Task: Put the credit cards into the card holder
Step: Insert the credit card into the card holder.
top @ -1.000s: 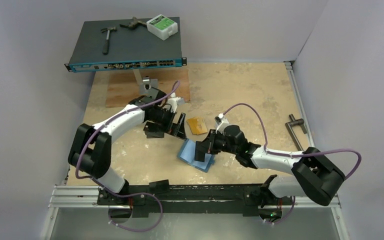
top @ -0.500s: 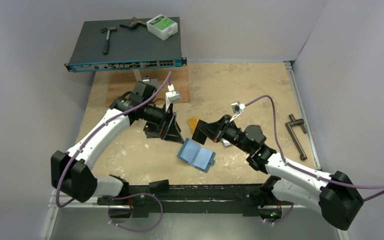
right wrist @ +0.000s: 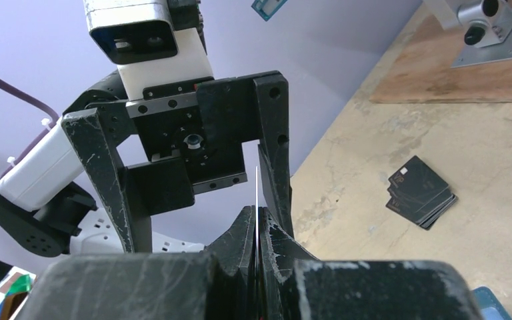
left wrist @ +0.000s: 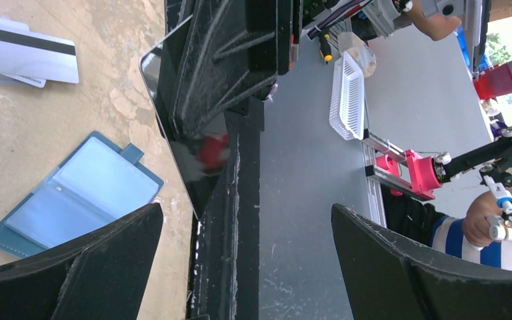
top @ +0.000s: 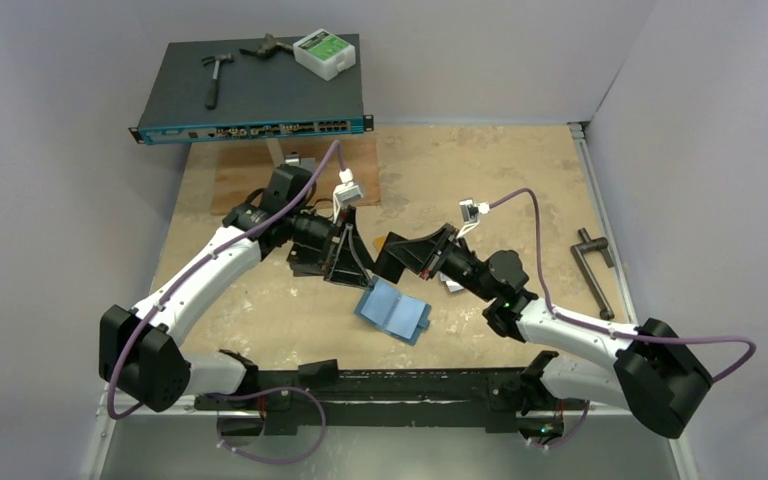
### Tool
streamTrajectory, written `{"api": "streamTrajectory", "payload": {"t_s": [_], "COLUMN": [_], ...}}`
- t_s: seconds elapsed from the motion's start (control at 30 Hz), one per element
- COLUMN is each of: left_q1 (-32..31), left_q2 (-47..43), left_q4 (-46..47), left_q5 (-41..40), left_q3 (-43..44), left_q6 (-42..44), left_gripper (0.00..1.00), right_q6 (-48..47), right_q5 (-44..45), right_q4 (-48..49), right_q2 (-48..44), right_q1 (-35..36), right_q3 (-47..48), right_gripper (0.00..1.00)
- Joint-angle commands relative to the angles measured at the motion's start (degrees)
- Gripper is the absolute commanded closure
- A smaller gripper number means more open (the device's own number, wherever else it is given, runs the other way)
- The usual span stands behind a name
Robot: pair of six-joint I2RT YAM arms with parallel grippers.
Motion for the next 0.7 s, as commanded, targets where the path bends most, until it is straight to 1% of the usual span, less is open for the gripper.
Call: {"api": "streamTrajectory", "payload": {"t_s": [0.0,0.07,0.1,0.17,0.23,0.27,0.37,0.4,0.5,0.53,0.57,0.63,0.67], "left_q1": [0.03,0.0,0.0,0.0,0.0,0.08,0.17,0.3,0.47,0.52,0.53,0.53,0.61], "left_q2": [-0.36,0.21,0.59,1.37,2.04,2.2,3.14,3.6,3.8,3.55,3.29,3.03,2.98], "left_q4": [6.58,8.35,9.64,11.04,11.73,12.23,14.57,14.96,15.06,15.33,15.68,15.82,15.64], "left_q5": [1.71,2.82,3.59,4.53,4.79,4.97,6.36,6.83,7.41,7.54,7.66,8.03,8.27], "left_q3": [-0.95,-1.29,-1.54,-1.61,-1.53,-1.6,-1.81,-1.65,-1.34,-1.49,-1.66,-1.57,-1.45], "left_q6": [-3.95,-5.3,-6.14,-7.53,-8.09,-8.43,-10.32,-10.97,-11.6,-11.67,-11.86,-12.5,-12.62], "left_gripper": [0.05,0.13,0.2,0.32,0.38,0.44,0.68,0.72,0.77,0.8,0.85,0.98,1.0], "right_q6": [1.88,1.89,1.87,1.89,1.91,2.01,2.33,2.43,2.48,2.5,2.56,2.76,3.01], "right_q5": [-1.74,-1.8,-1.79,-1.71,-1.87,-1.81,-1.9,-1.82,-1.53,-1.6,-1.85,-2.49,-2.68], "right_q4": [7.41,8.0,8.28,8.91,9.35,9.72,10.37,10.65,10.62,10.43,10.25,9.21,8.66], "right_q2": [1.67,2.37,2.68,3.1,3.49,3.59,3.73,3.7,3.38,3.41,3.5,3.76,3.78], "right_q1": [0.59,0.82,0.89,0.96,0.99,1.01,1.18,1.17,1.28,1.31,1.28,1.3,1.29], "right_q3": [0.62,0.79,0.83,0.96,1.1,1.04,0.89,0.78,0.46,0.48,0.67,0.91,0.92], "right_gripper": [1.0,1.0,1.0,1.0,1.0,1.0,1.0,1.0,1.0,1.0,1.0,0.99,0.96]}}
